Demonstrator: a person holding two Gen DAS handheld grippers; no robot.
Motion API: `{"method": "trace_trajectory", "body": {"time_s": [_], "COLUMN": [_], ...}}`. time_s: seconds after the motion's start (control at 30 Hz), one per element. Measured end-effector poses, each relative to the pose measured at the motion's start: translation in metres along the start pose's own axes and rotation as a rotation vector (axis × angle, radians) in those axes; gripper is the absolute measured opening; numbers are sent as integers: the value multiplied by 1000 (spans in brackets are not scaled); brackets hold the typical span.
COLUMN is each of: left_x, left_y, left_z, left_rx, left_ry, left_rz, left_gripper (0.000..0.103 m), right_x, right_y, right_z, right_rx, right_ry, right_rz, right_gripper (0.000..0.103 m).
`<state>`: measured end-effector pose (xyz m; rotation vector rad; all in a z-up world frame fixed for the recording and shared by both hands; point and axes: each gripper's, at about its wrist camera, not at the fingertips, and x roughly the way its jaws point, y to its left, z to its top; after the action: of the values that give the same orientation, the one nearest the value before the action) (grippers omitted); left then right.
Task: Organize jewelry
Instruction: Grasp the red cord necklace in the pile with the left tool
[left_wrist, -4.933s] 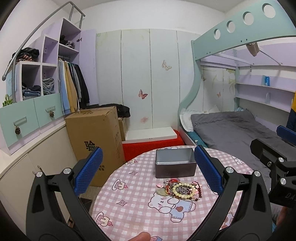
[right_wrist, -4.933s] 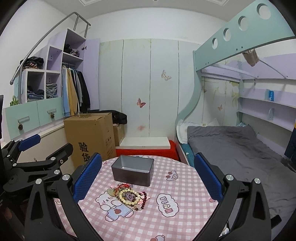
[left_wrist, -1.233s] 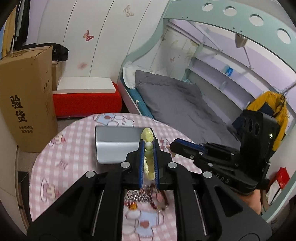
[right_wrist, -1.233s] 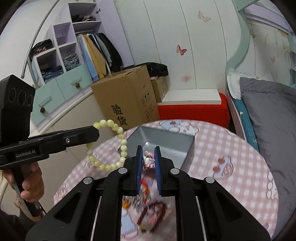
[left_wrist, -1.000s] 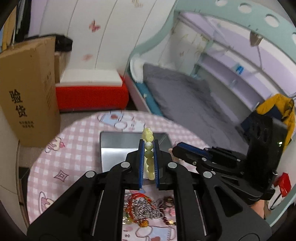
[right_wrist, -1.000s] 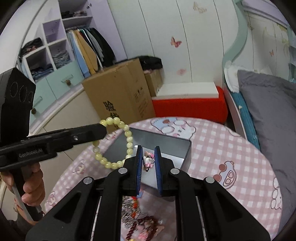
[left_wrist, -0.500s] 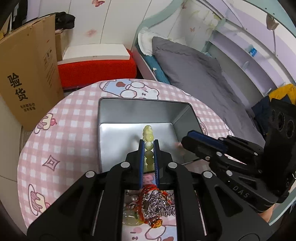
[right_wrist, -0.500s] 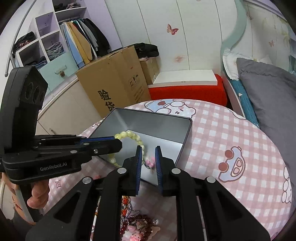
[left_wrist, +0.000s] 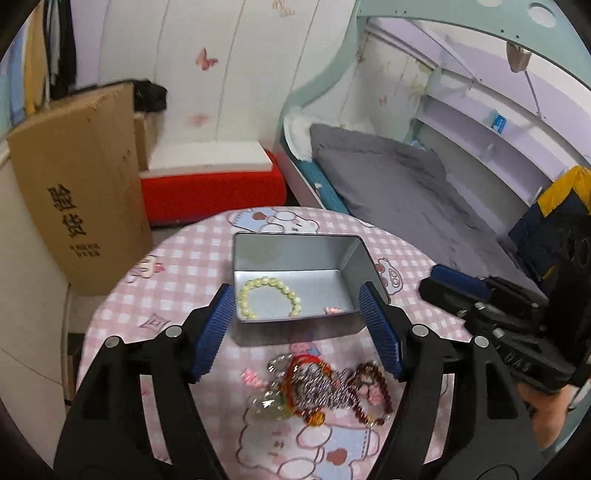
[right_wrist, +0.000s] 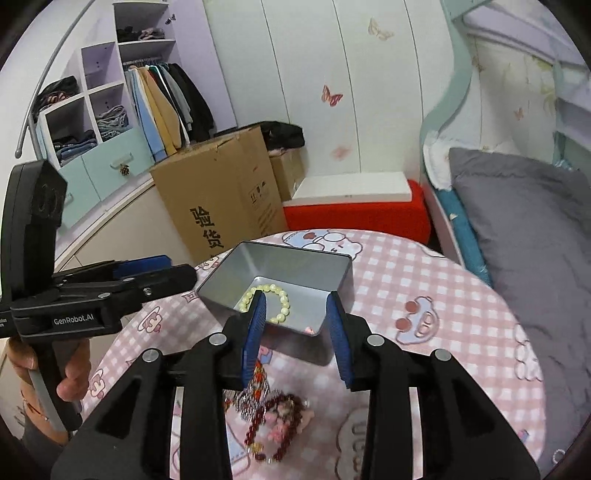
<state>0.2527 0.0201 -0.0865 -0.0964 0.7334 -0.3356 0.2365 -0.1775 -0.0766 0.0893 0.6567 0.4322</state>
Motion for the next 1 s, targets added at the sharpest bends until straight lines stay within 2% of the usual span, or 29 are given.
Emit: {"method": "trace_trajectory", "body": {"time_s": [0.2, 0.4, 0.43, 0.5, 0.63, 0.87, 1.0], "left_x": [-14, 5, 8, 17, 28, 52, 60], "left_y": [-3, -1, -1, -3, -6, -4, -5], "left_z": [-31, -62, -65, -70, -75, -76, -74], "left_rx": [6, -30, -29, -15, 1, 2, 19], "left_ry": [8, 99, 105, 131, 151, 199, 210], "left_rz": [70, 110, 119, 134, 146, 146, 153], "left_gripper": [69, 68, 66, 55, 52, 37, 33], "right_x": [-21, -13, -12, -8, 0, 8, 13], "right_y": [11, 13, 13, 11, 7, 4, 0], "right_z": [-24, -55, -59, -66, -75, -80, -83], "right_rx": [-31, -31, -28, -19, -9, -5, 0], "right_ry": [-14, 45, 55, 74, 96, 104, 115], "right_rz": [-65, -81, -80, -79, -83, -74, -70], "right_gripper": [35, 37, 38, 38, 38, 38, 38]}}
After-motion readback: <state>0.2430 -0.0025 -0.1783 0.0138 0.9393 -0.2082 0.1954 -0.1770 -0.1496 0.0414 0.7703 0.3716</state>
